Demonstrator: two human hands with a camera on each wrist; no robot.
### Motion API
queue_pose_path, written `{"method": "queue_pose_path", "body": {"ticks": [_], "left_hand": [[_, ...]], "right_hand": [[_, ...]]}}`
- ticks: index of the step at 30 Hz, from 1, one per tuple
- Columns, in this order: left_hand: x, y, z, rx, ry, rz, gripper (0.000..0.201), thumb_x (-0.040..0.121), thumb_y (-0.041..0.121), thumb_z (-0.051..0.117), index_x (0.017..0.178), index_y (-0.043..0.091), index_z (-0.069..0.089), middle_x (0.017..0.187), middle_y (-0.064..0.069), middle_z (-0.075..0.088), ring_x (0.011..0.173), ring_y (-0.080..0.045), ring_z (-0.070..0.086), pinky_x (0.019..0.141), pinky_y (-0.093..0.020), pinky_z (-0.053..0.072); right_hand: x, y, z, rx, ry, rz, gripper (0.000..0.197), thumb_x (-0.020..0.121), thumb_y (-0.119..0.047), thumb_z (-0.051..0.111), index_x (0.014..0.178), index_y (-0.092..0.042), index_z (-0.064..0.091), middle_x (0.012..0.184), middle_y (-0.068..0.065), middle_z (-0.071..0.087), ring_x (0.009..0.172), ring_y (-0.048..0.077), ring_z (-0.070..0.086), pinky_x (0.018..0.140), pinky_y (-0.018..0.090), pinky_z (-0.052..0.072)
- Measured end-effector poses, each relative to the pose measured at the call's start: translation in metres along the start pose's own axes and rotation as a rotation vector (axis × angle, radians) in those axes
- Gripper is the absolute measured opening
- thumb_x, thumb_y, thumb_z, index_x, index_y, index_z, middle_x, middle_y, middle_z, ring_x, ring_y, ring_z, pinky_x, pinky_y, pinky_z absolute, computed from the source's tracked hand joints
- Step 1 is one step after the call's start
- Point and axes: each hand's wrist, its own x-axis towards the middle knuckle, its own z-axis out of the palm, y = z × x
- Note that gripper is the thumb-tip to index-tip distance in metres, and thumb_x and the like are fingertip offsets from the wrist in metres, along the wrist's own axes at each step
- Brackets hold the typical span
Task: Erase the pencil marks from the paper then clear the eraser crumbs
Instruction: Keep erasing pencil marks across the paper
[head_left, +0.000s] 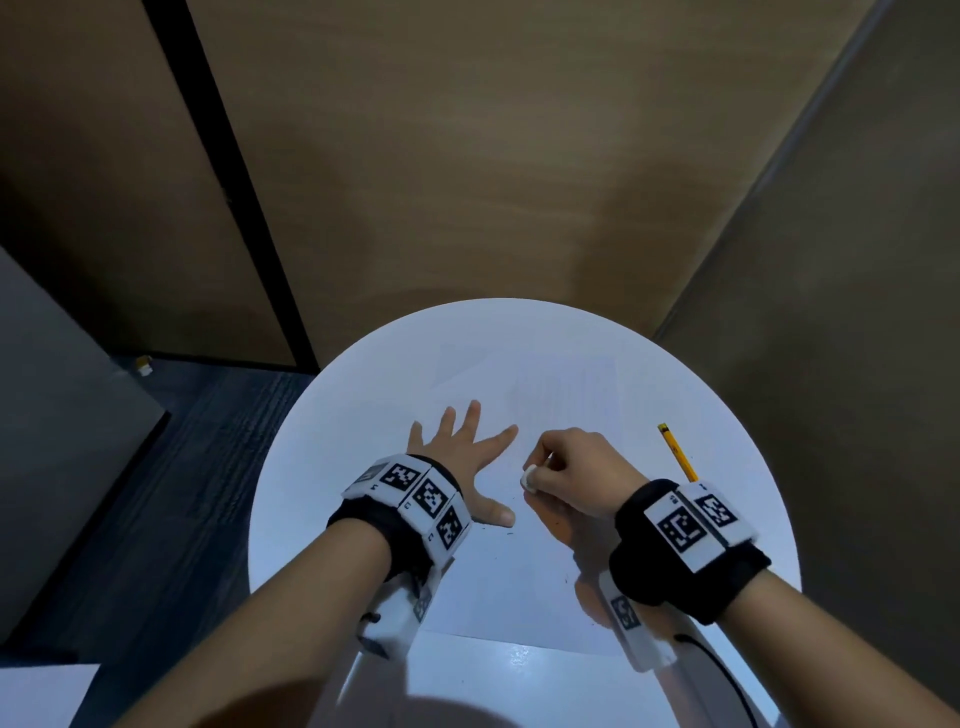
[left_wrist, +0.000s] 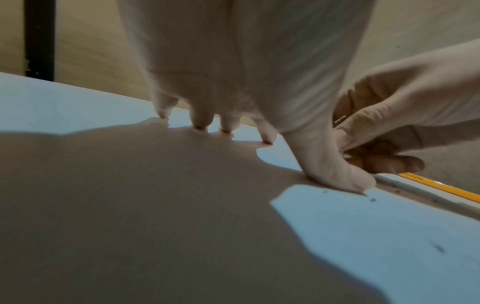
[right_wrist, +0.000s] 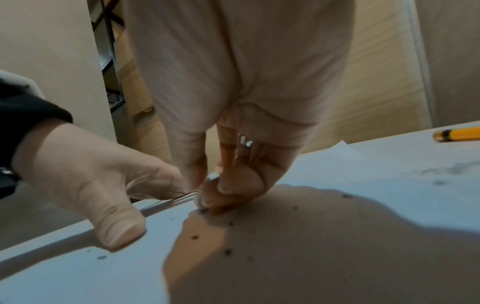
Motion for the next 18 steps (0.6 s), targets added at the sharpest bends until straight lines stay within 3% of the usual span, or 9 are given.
{"method": "queue_pose_path", "body": {"ticks": [3,8,11,13,18], "left_hand": [[0.0,0.005,-0.002,0.065,0.011,-0.015,0.104,0.076,0.067,0.06,0.147,0.042,-0.012,0.155,-0.011,-0.024,0.143,-0.038,-0.016,0.111,-0.058,-0.006],[-0.002,0.01,-0.008,0.053,0.004,-0.011,0.106,0.077,0.061,0.064,0.148,0.038,-0.012,0.155,-0.015,-0.023,0.142,-0.041,-0.015,0.115,-0.054,-0.004],[-0.002,0.012,-0.007,0.008,0.006,-0.005,0.108,0.077,0.056,0.068,0.149,0.037,-0.01,0.154,-0.016,-0.024,0.142,-0.041,-0.017,0.115,-0.053,-0.001],[-0.002,0.011,-0.006,-0.002,0.016,-0.003,0.107,0.077,0.055,0.068,0.149,0.036,-0.009,0.154,-0.016,-0.024,0.142,-0.041,-0.017,0.115,-0.054,-0.001],[0.0,0.01,-0.003,0.003,0.024,-0.003,0.108,0.077,0.057,0.068,0.149,0.037,-0.01,0.154,-0.015,-0.024,0.142,-0.041,-0.017,0.115,-0.054,0.0]], "right_hand": [[0.001,0.002,-0.003,-0.019,-0.025,0.0,0.007,0.084,-0.02,0.064,0.082,-0.017,0.058,0.075,-0.009,0.059,0.065,-0.001,0.052,0.054,0.01,0.035],[0.007,-0.001,-0.002,0.08,0.09,0.042,0.009,0.083,-0.017,0.065,0.081,-0.014,0.056,0.071,-0.007,0.058,0.063,0.004,0.054,0.056,0.017,0.04],[0.0,-0.008,0.008,0.047,-0.043,-0.018,0.013,0.083,-0.014,0.064,0.075,-0.013,0.055,0.066,-0.008,0.057,0.06,0.004,0.052,0.056,0.016,0.04],[0.0,-0.011,0.006,0.002,-0.087,-0.034,0.016,0.084,-0.015,0.065,0.072,-0.015,0.054,0.064,-0.011,0.056,0.059,0.0,0.051,0.054,0.01,0.038],[0.008,-0.01,0.004,0.03,0.091,0.025,0.01,0.087,-0.016,0.062,0.078,-0.014,0.057,0.068,-0.007,0.057,0.059,-0.001,0.05,0.05,0.009,0.033]]}}
